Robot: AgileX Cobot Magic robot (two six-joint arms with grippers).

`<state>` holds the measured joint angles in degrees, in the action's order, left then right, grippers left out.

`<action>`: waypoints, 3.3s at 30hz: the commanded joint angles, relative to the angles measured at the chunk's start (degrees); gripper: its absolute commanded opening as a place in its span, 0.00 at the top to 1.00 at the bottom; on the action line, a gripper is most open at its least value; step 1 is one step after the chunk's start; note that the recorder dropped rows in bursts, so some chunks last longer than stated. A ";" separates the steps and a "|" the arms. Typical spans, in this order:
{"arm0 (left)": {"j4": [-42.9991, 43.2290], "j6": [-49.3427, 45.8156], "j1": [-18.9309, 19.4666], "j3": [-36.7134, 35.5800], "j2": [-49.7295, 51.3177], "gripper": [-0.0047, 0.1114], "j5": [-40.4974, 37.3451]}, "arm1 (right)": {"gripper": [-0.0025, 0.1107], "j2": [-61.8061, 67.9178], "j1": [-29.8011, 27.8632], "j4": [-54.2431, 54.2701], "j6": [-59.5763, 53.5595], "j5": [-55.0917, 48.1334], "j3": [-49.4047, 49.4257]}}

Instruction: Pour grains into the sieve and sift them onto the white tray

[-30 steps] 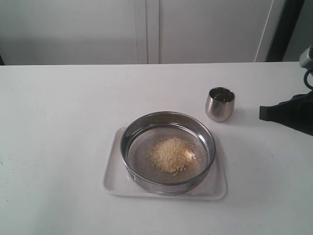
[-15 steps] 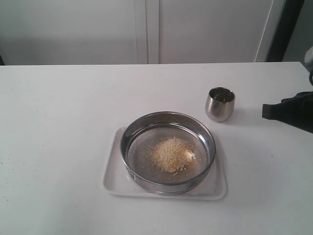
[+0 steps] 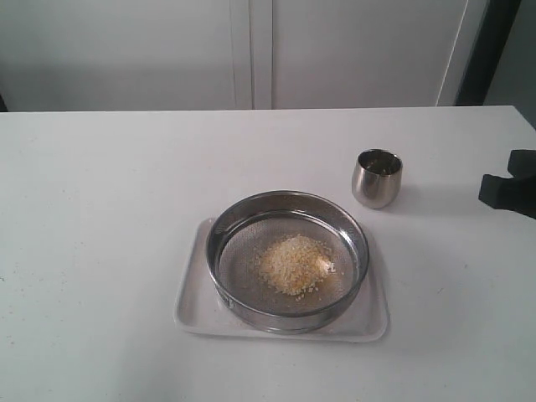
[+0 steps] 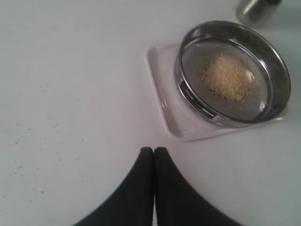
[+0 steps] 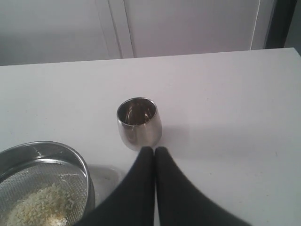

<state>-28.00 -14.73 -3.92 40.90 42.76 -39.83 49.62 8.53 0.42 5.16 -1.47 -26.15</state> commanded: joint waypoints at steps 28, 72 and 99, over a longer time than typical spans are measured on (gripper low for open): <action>11.76 8.37 -21.89 20.57 32.99 0.96 -3.83 | 0.98 -0.33 0.07 -0.42 -0.48 -0.17 0.19; 24.46 30.92 -30.95 42.50 68.64 0.53 4.72 | 0.98 -0.33 0.07 -0.42 -0.48 -0.17 0.19; 27.20 34.72 -32.24 42.50 71.88 0.57 5.46 | 0.98 -0.33 0.07 -0.42 -0.48 -0.17 0.19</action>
<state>-0.61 19.22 -35.41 83.09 114.39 -33.75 49.62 8.53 0.00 4.92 -1.83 -26.15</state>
